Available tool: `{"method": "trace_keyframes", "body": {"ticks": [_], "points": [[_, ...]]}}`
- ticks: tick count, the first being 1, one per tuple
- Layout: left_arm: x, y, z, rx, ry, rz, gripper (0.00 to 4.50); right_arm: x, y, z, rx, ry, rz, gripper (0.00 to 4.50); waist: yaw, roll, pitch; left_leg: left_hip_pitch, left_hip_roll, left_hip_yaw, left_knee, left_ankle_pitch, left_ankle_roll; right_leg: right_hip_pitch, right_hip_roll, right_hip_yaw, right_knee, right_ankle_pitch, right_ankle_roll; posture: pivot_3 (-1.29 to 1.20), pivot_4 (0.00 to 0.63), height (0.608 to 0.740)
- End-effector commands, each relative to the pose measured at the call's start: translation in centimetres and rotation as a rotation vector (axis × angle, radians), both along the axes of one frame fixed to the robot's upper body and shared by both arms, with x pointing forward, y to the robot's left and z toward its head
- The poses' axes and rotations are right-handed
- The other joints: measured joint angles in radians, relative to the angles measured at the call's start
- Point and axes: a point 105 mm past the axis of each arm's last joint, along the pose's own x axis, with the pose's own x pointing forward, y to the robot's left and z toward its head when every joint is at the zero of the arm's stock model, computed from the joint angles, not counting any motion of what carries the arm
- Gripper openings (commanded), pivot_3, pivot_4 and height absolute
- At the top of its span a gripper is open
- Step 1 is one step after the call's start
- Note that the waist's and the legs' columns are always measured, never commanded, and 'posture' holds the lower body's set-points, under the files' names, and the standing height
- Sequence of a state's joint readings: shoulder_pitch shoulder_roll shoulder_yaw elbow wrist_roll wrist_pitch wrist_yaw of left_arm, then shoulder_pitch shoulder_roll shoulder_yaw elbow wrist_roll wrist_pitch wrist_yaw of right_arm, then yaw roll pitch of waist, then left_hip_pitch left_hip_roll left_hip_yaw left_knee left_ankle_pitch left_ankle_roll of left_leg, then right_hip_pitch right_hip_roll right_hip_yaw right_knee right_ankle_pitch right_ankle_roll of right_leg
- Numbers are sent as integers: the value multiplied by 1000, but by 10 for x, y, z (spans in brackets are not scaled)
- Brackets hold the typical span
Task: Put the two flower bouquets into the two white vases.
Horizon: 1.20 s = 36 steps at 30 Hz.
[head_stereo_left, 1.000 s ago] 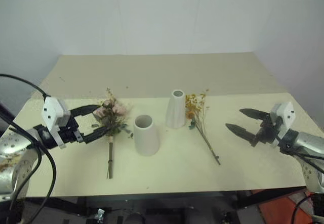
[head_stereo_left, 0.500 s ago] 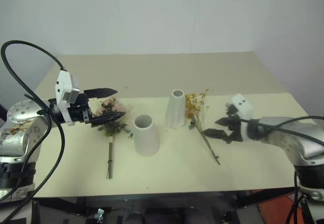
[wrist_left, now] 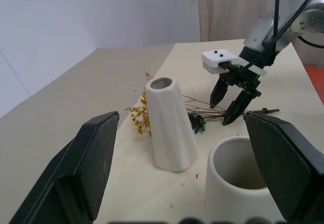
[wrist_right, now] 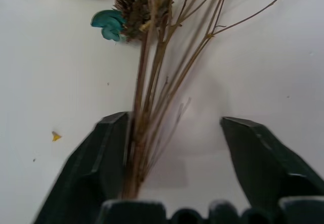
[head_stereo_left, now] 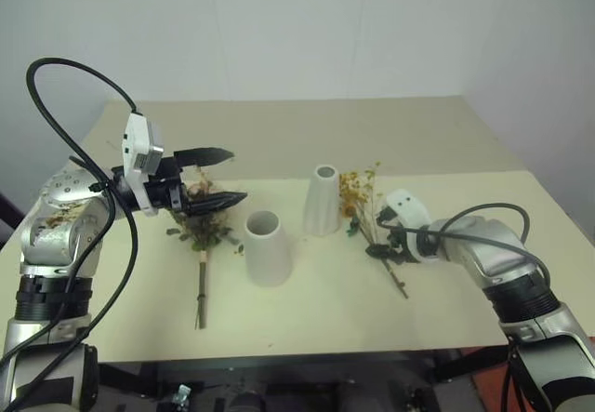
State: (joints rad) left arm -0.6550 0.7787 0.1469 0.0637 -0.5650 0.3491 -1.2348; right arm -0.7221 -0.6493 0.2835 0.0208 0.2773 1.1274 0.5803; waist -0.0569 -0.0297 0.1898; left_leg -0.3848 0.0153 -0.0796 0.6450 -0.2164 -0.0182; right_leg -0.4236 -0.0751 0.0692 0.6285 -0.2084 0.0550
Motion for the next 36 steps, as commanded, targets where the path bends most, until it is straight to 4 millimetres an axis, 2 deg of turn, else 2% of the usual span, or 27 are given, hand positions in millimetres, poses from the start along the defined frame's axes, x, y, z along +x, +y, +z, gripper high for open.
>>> {"method": "trace_keyframes", "body": {"ticks": [1, 3, 7, 10, 13, 16, 18, 20, 23, 28, 33, 36], "points": [[-2, 3, 12, -9, -54, 9, 4291, 1, 4, 3, 22, -11, -2, 2104, -5, 0, 0, 0, 0, 0, 0, 0, 0, 0, 0, 0, 0, 0, 0, 0, 150, 740], [-2, 4, 13, -13, -57, 15, 4291, 4, 0, 8, 61, -9, -47, 1275, -9, 0, 0, -1, 0, 0, 0, 0, 0, -1, 0, 0, 0, 0, 0, 0, 150, 740], [0, 7, 15, -53, -69, 47, 4291, 18, -22, 19, 172, 9, -275, 29, -11, 0, 0, 0, 0, 0, 0, 0, 0, -1, 0, 0, 1, 0, -1, 0, 150, 740], [0, 8, 15, -83, -62, 62, 4291, 28, -43, 25, 230, -24, -434, 29, -10, 0, 0, -1, 0, 0, 0, 0, 0, -1, 0, 0, 1, 1, -2, 0, 150, 740], [2, 11, 12, -92, -43, 84, 4291, 35, -54, 39, 337, -98, -514, 29, -10, 0, 0, -3, -1, 0, 0, 0, 0, -2, -1, 0, 0, 5, -8, 0, 150, 740], [4, 14, 10, -95, -35, 120, 4291, 40, -55, 62, 384, -292, -480, 29, -10, 0, 0, -4, -1, 0, 0, 0, 0, -3, -1, 0, -1, 5, -8, 0, 150, 740], [7, 16, 9, -100, -30, 150, 4291, 44, -53, 89, 455, -483, -461, 29, -13, 0, 0, -4, -1, 0, -1, 0, 0, -3, -1, 0, -1, 5, -7, 0, 150, 740], [8, 17, 8, -105, -24, 168, 4291, 40, -46, 114, 526, -653, -386, 29, -18, 1, 0, -3, 0, 0, -1, 0, 0, -3, 0, 0, 0, 4, -6, 0, 150, 740], [9, 18, 5, -109, -14, 175, 4291, 37, -34, 137, 663, -737, -309, 29, -16, 1, 0, -2, 0, 0, -1, 0, 0, -3, 0, 0, 1, 4, -5, 0, 150, 740], [10, 15, 2, -108, 0, 185, 4291, 28, 0, 183, 813, -910, -98, 29, -16, 1, 1, -2, 0, 0, -1, 0, 0, -2, 0, 0, 1, 5, -7, 0, 150, 740], [11, 15, 1, -108, 5, 189, 4291, 15, 39, 216, 907, -1048, 98, 29, -17, 1, 1, -2, 0, 0, -1, 0, 0, -3, 0, 0, 1, 5, -7, 0, 150, 740], [10, 14, 1, -107, 8, 189, 4291, 11, 62, 224, 922, -1090, 186, 29, -15, 2, 1, -1, 0, 0, -1, 0, 0, -3, 0, 0, 1, 5, -8, 0, 150, 740]]}}
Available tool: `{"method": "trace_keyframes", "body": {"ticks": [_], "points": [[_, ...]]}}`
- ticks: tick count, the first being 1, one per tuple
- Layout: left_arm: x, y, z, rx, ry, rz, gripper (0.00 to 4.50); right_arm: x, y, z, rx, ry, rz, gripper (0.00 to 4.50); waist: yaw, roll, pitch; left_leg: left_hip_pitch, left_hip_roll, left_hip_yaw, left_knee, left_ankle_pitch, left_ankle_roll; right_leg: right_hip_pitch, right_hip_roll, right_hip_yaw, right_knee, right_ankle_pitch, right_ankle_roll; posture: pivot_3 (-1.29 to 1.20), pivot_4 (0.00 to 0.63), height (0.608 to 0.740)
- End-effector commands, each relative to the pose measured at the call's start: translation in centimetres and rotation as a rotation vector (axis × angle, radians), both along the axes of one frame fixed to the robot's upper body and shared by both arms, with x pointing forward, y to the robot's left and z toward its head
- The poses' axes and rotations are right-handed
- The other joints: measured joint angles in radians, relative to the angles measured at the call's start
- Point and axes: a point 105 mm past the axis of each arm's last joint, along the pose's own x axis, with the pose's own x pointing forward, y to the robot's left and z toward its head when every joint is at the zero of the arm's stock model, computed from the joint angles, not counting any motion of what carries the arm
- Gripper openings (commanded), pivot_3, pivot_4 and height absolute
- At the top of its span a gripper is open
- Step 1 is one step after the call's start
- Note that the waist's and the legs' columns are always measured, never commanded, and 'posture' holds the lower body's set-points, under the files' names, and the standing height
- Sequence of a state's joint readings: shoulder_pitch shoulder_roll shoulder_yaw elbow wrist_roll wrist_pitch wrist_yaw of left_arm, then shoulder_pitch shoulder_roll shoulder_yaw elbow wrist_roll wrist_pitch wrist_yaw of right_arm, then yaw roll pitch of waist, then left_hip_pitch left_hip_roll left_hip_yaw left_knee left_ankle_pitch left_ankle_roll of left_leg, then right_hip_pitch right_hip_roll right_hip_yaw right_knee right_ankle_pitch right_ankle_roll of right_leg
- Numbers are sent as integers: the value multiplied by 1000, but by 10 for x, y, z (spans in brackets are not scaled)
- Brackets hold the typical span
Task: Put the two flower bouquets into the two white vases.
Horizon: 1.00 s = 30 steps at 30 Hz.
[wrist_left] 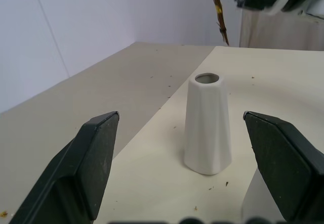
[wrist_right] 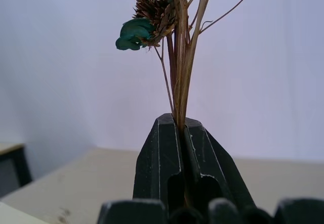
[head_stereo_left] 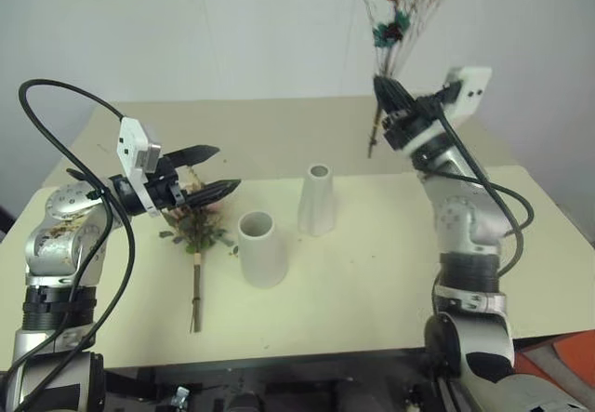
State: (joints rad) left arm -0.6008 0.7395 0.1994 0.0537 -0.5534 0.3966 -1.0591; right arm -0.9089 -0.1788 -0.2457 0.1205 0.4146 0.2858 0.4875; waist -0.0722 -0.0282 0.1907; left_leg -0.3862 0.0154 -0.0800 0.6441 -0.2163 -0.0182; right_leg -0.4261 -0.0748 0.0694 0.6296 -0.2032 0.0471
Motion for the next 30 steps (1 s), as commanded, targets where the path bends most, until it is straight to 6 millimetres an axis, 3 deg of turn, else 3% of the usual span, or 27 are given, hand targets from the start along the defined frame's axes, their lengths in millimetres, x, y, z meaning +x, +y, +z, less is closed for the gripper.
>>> {"method": "trace_keyframes", "body": {"ticks": [1, 4, 9, 30], "points": [[-4, -2, 9, -2, -34, -6, 4291, -11, 25, 22, -15, -149, 56, 29, 1, 0, 0, 0, 0, 0, 0, 0, 0, 0, 0, 0, 0, 0, 0, 0, 150, 740], [-4, -2, 9, -4, -36, -7, 4291, -13, 46, 17, -52, -193, 74, 29, 1, 0, 0, 0, 0, 0, 0, 0, 0, 0, 0, 0, 0, 0, 0, 0, 150, 740], [-5, -3, 9, -4, -38, -3, 4291, -11, 64, 0, -80, -209, 80, 29, 1, 0, 0, 0, 0, 0, 0, 0, 0, -1, 0, 0, 0, 0, -1, 0, 150, 740], [-4, -3, 8, 0, -33, -7, 4291, -8, 67, -45, -126, -140, 63, 29, 1, 1, 0, 0, 0, 0, 0, 0, 0, -1, 0, 0, 1, 0, -1, 0, 150, 740]]}}
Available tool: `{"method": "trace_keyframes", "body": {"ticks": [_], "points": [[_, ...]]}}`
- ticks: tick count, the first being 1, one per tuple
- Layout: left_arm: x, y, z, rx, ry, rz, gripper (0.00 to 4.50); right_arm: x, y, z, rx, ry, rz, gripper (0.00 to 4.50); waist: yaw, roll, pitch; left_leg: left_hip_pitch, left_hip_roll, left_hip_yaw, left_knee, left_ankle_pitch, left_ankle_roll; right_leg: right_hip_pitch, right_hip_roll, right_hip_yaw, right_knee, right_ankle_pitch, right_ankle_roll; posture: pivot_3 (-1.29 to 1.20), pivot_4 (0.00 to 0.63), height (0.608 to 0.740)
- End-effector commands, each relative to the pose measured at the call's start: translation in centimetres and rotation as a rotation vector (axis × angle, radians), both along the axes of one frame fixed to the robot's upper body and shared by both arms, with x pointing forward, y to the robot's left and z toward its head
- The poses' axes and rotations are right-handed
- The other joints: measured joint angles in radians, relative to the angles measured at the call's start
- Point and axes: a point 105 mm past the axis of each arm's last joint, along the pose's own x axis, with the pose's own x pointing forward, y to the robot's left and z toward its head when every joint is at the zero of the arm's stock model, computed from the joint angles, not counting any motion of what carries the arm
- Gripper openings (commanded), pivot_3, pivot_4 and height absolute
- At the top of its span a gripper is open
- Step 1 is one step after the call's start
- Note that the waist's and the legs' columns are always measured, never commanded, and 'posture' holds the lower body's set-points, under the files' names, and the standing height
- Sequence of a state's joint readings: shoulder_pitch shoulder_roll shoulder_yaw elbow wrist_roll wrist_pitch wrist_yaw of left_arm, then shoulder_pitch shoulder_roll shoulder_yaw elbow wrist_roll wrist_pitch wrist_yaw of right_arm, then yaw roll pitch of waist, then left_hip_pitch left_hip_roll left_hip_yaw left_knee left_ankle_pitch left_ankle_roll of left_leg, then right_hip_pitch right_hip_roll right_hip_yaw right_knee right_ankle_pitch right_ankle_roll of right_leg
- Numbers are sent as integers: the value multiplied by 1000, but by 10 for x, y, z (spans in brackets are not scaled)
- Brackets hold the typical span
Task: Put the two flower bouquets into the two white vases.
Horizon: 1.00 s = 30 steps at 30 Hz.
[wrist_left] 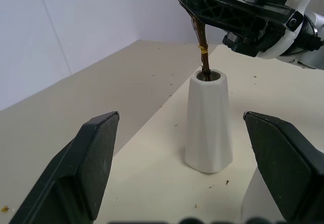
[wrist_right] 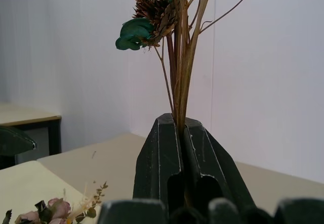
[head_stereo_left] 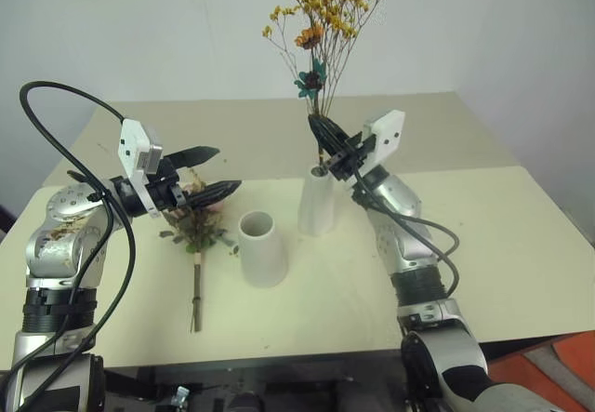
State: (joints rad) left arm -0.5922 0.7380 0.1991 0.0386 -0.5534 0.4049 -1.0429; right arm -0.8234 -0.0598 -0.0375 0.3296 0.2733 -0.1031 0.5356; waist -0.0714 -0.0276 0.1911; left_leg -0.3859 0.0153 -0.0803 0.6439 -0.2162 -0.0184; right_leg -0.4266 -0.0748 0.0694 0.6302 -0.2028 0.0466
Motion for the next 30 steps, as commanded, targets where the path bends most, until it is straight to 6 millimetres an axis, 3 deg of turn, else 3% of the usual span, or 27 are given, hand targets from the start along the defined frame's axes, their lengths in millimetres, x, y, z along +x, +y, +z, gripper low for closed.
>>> {"method": "trace_keyframes", "body": {"ticks": [1, 17, 30], "points": [[-4, -3, 9, 1, -36, -18, 4291, -9, 3, 11, 8, -63, 4, 29, 0, 0, 0, 0, 0, 0, 0, 0, 0, 0, 0, 0, 0, 0, 0, 0, 150, 740], [-4, -1, 8, 2, -32, -11, 4291, -15, 11, -5, -4, -38, 20, 29, 0, 0, 0, 0, 0, 0, 0, 0, 0, 0, 0, 0, 0, 0, 0, 0, 150, 740], [-3, -3, 10, 10, -32, -20, 4291, -10, -8, -10, -3, -32, -71, 29, 0, 0, 0, 0, 0, 0, 0, 0, 0, 0, 0, 0, 0, 0, 0, 0, 150, 740]]}}
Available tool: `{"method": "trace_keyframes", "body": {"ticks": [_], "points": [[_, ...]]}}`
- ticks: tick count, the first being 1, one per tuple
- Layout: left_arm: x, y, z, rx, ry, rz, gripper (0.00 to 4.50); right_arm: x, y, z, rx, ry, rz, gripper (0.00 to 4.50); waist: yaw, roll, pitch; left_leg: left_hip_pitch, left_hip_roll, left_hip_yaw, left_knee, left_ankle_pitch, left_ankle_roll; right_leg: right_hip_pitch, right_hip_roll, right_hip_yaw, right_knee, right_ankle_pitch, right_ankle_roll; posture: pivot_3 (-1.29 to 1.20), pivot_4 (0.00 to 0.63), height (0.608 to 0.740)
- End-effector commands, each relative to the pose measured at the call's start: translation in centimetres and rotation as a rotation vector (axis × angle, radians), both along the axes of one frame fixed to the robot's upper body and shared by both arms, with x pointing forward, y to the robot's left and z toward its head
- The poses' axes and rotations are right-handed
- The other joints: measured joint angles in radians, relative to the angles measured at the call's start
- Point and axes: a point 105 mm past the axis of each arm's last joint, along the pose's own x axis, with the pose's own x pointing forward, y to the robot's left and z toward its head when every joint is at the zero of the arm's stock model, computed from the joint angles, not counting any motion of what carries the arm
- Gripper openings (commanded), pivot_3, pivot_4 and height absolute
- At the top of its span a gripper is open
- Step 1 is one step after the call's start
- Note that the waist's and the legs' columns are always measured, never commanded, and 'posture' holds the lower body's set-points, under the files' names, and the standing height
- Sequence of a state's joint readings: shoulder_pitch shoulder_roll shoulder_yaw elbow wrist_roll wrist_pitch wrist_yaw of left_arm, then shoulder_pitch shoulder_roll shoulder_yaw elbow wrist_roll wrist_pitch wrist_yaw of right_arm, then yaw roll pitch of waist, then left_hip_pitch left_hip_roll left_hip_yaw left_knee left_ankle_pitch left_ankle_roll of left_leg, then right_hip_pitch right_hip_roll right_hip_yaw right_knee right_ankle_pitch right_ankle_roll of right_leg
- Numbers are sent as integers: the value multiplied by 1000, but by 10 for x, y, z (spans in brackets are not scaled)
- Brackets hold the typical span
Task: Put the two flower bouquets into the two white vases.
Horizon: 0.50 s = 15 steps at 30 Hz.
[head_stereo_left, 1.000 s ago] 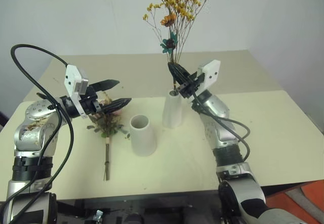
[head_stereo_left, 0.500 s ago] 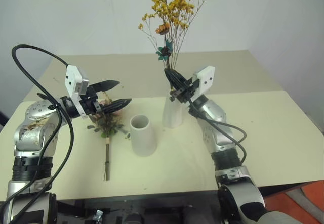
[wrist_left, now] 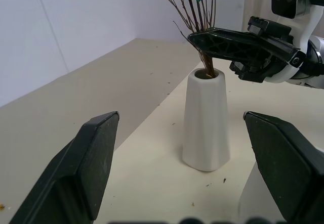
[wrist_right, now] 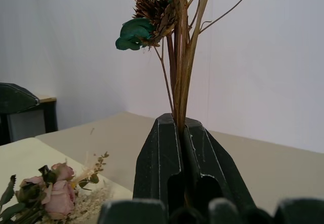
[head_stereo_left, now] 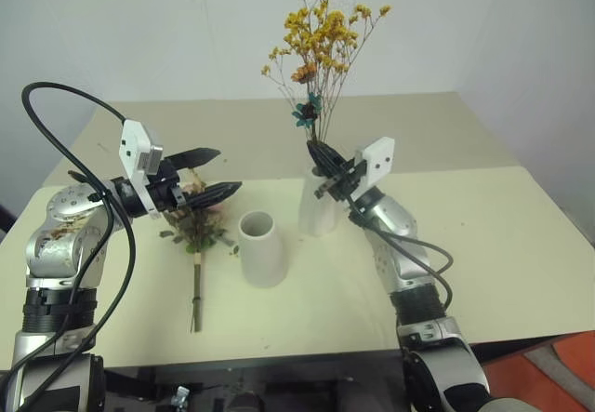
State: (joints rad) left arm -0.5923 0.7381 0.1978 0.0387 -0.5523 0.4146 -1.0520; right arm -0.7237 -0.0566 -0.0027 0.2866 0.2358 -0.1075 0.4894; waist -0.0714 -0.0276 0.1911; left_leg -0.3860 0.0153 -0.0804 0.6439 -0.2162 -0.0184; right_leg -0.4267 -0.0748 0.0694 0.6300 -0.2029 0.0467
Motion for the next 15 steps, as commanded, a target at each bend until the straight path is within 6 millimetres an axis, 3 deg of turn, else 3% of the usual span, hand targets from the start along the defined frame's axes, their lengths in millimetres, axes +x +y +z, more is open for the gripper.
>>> {"method": "trace_keyframes", "body": {"ticks": [1, 5, 8, 15], "points": [[-3, -2, 11, 7, -44, -13, 4291, -7, -5, 19, 21, -85, -21, 29, 0, 0, 0, 0, 0, 0, 0, 0, 0, 0, 0, 0, 0, 0, 0, 0, 150, 740], [-2, -3, 11, 7, -44, -14, 4291, -8, -4, 17, 23, -81, -17, 29, 0, 0, 0, 0, 0, 0, 0, 0, 0, 0, 0, 0, 0, 0, 0, 0, 150, 740], [-2, -2, 11, 7, -45, -13, 4291, -8, -4, 16, 29, -74, -10, 861, 0, 0, 0, 0, 0, 0, 0, 0, 0, 0, 0, 0, 0, 0, 0, 0, 150, 740], [-2, -2, 11, 7, -44, -8, 4291, -8, -7, 17, 32, -77, -24, 3290, 0, 0, 0, 0, 0, 0, 0, 0, 0, 0, 0, 0, 0, 0, 0, 0, 150, 740]]}}
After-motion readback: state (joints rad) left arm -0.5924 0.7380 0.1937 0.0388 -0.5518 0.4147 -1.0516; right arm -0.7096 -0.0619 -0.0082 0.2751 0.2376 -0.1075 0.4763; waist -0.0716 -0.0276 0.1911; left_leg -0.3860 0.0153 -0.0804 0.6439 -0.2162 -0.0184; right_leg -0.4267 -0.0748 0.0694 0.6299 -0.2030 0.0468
